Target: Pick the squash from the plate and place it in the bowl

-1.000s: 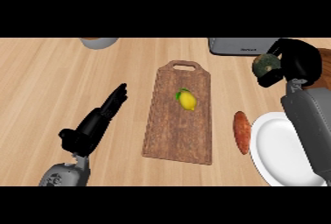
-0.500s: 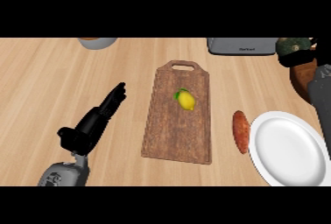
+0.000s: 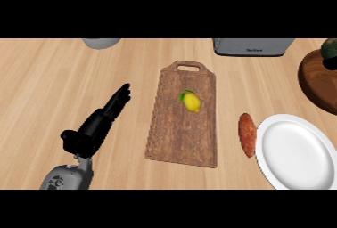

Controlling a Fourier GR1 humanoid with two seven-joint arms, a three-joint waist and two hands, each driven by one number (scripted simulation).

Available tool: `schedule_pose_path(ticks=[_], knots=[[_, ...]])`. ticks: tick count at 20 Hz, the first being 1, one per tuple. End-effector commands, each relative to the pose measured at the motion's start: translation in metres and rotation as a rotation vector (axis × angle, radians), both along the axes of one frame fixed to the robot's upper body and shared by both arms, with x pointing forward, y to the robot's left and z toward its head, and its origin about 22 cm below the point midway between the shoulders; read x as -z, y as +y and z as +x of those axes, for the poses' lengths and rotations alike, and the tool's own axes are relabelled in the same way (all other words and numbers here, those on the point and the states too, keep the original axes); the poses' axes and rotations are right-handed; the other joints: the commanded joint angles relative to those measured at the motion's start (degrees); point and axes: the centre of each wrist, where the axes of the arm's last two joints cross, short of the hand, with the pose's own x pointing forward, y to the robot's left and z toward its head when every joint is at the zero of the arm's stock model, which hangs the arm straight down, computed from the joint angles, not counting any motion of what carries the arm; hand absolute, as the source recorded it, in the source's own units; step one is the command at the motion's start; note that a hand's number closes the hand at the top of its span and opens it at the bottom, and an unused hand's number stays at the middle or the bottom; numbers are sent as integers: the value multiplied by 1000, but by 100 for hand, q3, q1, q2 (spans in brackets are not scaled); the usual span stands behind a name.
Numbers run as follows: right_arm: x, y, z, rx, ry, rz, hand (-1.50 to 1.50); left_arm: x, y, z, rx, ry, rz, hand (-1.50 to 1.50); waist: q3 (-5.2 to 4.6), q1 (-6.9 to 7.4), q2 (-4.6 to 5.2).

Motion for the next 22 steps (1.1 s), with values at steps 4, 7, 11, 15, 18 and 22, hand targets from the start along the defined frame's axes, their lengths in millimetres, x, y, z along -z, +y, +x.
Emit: schedule_pose_path(ticks=[4,7,11,15,18,22], knots=[[27,-51,-12,53,207,84,150,0,-8,6,19,2,-4,0,11,132,73],[24,-66,-17,51,278,267,150,-5,-8,6,10,-3,-1,0,14,103,61],[47,-76,-29,-51,279,392,-150,1,-1,1,10,15,-5,0,14,73,41],[21,-98,-37,-114,140,354,-150,-5,-11,3,20,-13,7,0,20,108,59],[43,-96,-42,-66,45,356,-150,1,-1,-5,26,-4,2,0,25,171,78],[18,-102,-38,-7,-145,409,-150,-2,-11,-3,33,5,-27,0,17,78,42]])
